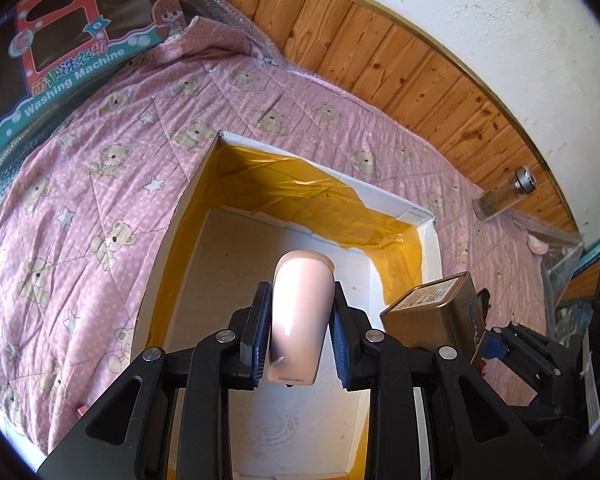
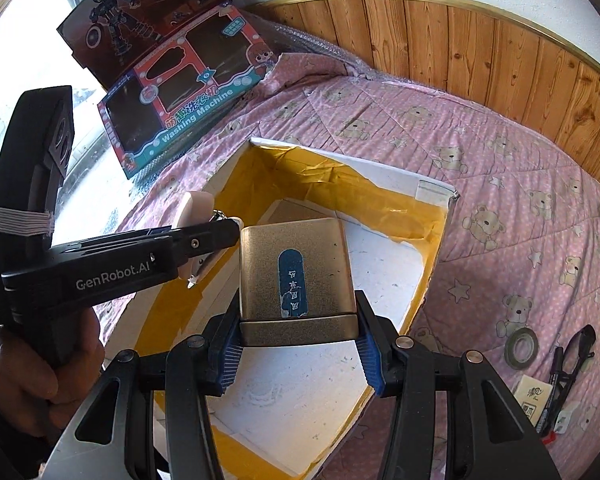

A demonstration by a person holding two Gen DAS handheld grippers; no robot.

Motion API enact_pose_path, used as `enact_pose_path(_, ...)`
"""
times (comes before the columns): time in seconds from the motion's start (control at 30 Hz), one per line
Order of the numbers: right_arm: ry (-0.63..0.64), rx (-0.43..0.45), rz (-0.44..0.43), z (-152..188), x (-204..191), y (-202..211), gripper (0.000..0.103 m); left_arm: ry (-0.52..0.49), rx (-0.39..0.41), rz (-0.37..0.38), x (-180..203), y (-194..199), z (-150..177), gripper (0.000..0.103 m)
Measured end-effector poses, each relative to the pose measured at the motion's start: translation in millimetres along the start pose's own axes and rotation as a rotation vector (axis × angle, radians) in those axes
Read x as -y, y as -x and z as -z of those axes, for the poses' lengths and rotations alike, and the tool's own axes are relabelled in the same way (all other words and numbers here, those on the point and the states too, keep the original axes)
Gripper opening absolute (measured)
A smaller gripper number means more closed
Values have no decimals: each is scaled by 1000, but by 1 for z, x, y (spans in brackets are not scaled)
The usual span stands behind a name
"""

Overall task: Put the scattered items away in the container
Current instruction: 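Carry the pink stapler and gold power bank with both tools over the white box, then open both tools to drop the stapler and power bank into the box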

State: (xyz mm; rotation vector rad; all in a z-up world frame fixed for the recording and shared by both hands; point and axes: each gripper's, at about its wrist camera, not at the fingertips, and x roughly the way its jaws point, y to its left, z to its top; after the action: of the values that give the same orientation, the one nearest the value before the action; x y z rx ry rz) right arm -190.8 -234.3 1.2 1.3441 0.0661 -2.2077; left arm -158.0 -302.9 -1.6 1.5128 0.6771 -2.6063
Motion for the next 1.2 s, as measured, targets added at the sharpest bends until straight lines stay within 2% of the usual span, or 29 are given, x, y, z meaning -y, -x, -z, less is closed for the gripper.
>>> enact_pose_path(0.57, 50, -70, 45, -19, 8, -42, 51, 17, -56, -89, -7, -49, -22, 29)
enact_pose_path(0.77, 56, -67, 65, -25, 9, -51, 52, 2, -79, -92, -8, -65, -30, 30)
enact_pose_path(0.93, 9, -43, 53, -24, 15, -43, 52, 21, -83, -89, -13, -67, -30, 43)
enact_pose_path(1.2, -13, 25, 1, 0, 7, -2, 52, 29, -41, -82, -16, -36, -22, 45)
